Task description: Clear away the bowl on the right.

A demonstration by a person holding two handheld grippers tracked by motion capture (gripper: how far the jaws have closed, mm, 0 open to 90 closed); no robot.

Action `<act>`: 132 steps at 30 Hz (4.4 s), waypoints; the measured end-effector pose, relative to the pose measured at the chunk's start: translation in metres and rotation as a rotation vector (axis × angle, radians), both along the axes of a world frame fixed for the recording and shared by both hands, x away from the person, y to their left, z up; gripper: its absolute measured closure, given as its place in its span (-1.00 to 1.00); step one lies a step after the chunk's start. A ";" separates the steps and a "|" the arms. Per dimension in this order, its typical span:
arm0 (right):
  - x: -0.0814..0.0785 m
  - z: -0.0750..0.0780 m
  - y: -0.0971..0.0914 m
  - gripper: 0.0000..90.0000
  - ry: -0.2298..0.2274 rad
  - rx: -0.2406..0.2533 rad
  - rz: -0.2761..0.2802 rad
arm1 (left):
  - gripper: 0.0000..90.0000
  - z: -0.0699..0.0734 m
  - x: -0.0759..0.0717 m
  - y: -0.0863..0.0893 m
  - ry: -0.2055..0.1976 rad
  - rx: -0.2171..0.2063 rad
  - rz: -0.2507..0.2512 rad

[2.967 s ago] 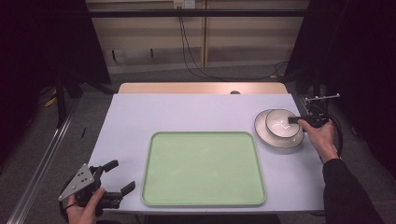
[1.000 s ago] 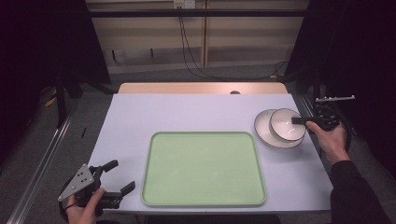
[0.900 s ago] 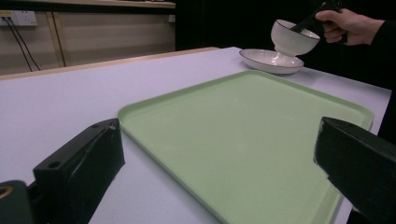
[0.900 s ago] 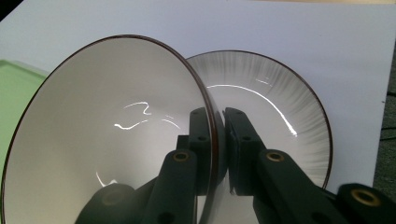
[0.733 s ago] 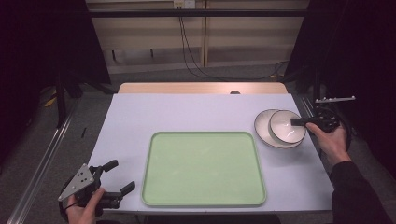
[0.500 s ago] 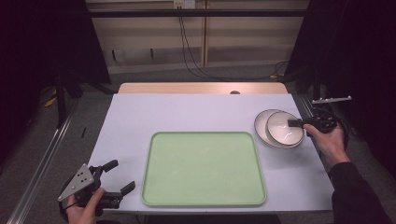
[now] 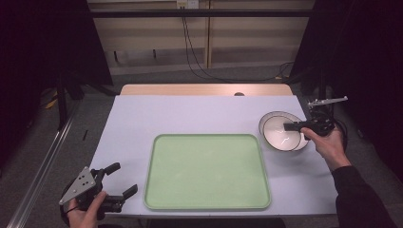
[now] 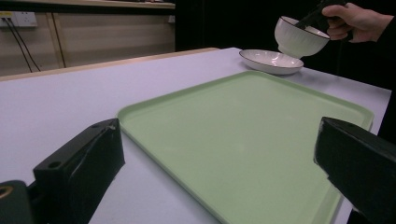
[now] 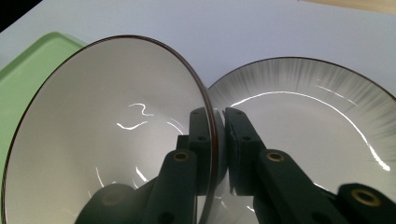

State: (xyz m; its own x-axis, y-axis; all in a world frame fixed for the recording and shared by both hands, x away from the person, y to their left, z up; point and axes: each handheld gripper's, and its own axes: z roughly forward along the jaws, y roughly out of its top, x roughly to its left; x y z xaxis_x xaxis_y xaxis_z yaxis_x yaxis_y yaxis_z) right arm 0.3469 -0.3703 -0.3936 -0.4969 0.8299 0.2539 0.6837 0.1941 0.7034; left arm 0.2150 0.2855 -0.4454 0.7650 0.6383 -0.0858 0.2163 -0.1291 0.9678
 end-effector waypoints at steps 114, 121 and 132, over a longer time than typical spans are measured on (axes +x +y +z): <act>0.063 -0.054 0.091 0.84 0.174 -0.085 0.057 | -0.97 -0.001 0.001 0.001 0.003 0.010 -0.007; 0.062 -0.055 0.093 0.85 0.167 -0.098 0.058 | -0.97 -0.001 0.001 0.000 0.005 -0.004 0.001; 0.059 -0.058 0.095 0.84 0.116 -0.133 0.077 | -0.97 -0.001 0.001 0.000 0.005 -0.005 -0.001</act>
State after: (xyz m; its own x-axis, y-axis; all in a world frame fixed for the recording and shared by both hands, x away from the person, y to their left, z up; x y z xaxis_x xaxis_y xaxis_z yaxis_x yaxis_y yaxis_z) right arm 0.4062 -0.2756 -0.4518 -0.5342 0.8203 0.2040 0.7382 0.3351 0.5855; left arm 0.2158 0.2857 -0.4463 0.7654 0.6369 -0.0927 0.2206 -0.1242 0.9674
